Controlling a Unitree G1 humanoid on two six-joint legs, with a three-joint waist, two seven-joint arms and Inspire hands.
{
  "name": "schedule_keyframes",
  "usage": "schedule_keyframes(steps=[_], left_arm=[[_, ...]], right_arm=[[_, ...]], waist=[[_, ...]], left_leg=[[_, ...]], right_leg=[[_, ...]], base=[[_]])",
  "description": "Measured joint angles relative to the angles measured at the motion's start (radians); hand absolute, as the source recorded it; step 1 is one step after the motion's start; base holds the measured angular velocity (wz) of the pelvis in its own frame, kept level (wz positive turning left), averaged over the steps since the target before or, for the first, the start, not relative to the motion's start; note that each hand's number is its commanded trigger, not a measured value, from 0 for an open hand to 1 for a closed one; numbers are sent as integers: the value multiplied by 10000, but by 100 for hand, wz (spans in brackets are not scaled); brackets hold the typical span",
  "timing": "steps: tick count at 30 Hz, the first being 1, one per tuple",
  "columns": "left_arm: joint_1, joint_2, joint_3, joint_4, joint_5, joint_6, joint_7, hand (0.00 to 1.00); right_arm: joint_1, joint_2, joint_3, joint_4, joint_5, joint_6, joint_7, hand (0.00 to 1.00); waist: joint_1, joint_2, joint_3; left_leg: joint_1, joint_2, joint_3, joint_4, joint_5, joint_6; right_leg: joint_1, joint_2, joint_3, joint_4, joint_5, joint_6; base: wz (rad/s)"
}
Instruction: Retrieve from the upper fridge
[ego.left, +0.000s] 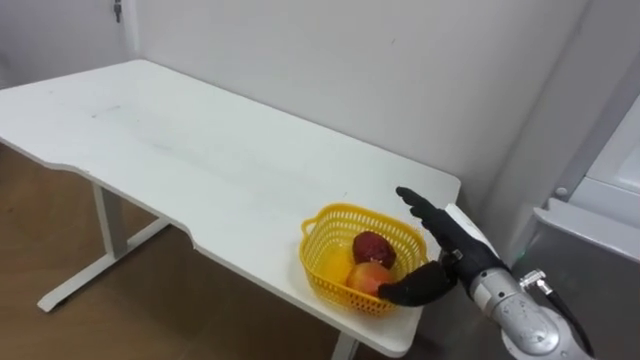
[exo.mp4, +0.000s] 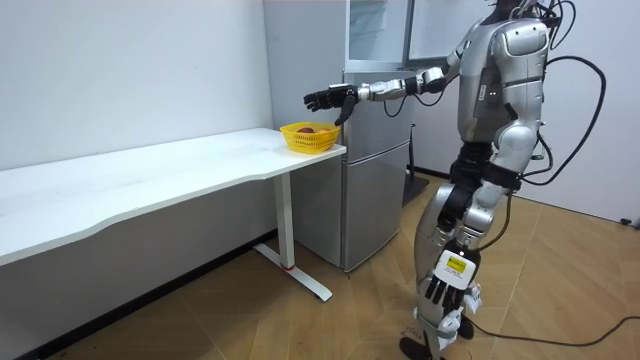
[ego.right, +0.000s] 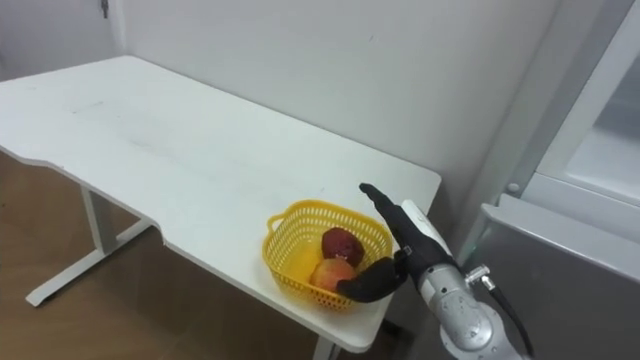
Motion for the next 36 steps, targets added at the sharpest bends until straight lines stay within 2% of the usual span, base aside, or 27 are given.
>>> schedule_keyframes(steps=[7, 9, 11, 14, 16, 19, 21, 22, 24, 25, 26, 28, 29, 31, 32, 36], left_arm=[[50, -15, 0, -22, 8, -28, 2, 0], [69, -55, 11, -26, 66, -28, 2, 0], [228, -88, 11, -205, 102, -28, 2, 0], [294, -116, 23, -277, 91, -31, 6, 0], [323, -159, 17, -319, 92, -80, 17, 0], [363, -169, 15, -313, 93, -224, 23, 0], [357, -182, 15, -285, 88, -236, 24, 0], [369, -219, 6, -186, 74, -250, 50, 0], [363, -347, -12, 45, 5, -383, 192, 0], [399, -427, -10, 205, -38, -441, 230, 0], [481, -478, -17, 276, -90, -445, 233, 0], [546, -515, 15, 276, -102, -463, 261, 0], [587, -531, 40, 282, -95, -529, 365, 0], [649, -586, 134, 333, -94, -674, 454, 0], [685, -622, 145, 451, -94, -761, 488, 0], [699, -675, 217, 626, -105, -957, 671, 0]], right_arm=[[7, 0, -127, -1592, 32, -38, -522, 0], [11, 2, -128, -2337, 32, -45, -601, 0], [23, 0, -136, -3311, 175, -63, -685, 0], [24, 4, -140, -4187, 273, -122, -684, 0], [25, 25, -155, -4652, 284, -135, -681, 0], [118, 38, -213, -5507, 366, -136, -655, 0], [595, 105, -355, -6494, 408, -145, -596, 0], [952, 150, -393, -7049, 412, -247, -568, 0], [1302, 237, -395, -7600, 358, -346, -510, 0], [1478, 278, -398, -7829, 284, -367, -516, 0], [1686, 302, -434, -8010, 268, -377, -539, 0], [2290, 406, -770, -8338, 189, -558, -567, 0], [2727, 577, -993, -8441, 173, -752, -701, 0], [3344, 752, -1316, -8590, 139, -829, -873, 0], [3666, 843, -1554, -8641, 106, -852, -888, 0], [4838, 927, -2042, -8813, 59, -1116, -1211, 0]], waist=[[-265, 120, 61], [-262, 238, 16], [-379, 368, -61], [-542, 442, -113], [-583, 456, -115], [-848, 545, -136], [-844, 654, -144], [-935, 767, -198], [-1107, 1028, -181], [-1165, 1162, -198], [-1346, 1371, -180], [-1469, 1395, -260], [-1563, 1403, -270], [-1684, 1409, -268], [-1863, 1409, -265], [-2133, 1399, -272]], left_leg=[[6, 23, 83, 72, -16, 4], [12, 77, 257, 66, -58, 11], [65, 78, 332, 36, -61, 22], [200, 94, 434, -6, -56, 28], [343, 120, 569, -100, -56, 28], [406, 167, 706, -134, -61, 28], [532, 216, 880, -182, -85, 45], [562, 220, 952, -185, -97, 61], [682, 219, 1091, -198, -115, 93], [800, 222, 1233, -299, -127, 116], [880, 221, 1336, -415, -136, 136], [886, 225, 1446, -452, -130, 144], [885, 249, 1531, -458, -130, 143], [896, 283, 1662, -467, -131, 141], [890, 286, 1693, -471, -131, 141], [1003, 322, 1953, -516, -134, 143]], right_leg=[[-20, 6, 77, -5, 3, -5], [-68, 33, 265, -3, 25, -9], [-83, 56, 369, -3, 45, -6], [-37, 48, 440, 13, 47, -6], [-15, 66, 609, 9, 48, -6], [-26, 90, 714, 1, 64, -15], [7, 120, 863, -6, 99, -24], [16, 113, 894, -1, 107, -13], [83, 105, 1031, 5, 137, 15], [133, 101, 1136, 5, 149, 36], [147, 93, 1246, 18, 154, 49], [76, 96, 1400, 33, 158, 60], [12, 116, 1475, 55, 160, 58], [-52, 153, 1664, 79, 169, 49], [-75, 152, 1686, 95, 170, 51], [-153, 182, 1959, 147, 170, 51]], base=[[-4], [-24], [-14], [-10], [-16], [-17], [-27], [-14], [-22], [-32], [-31], [-21], [-26], [-20], [-8], [-20]])
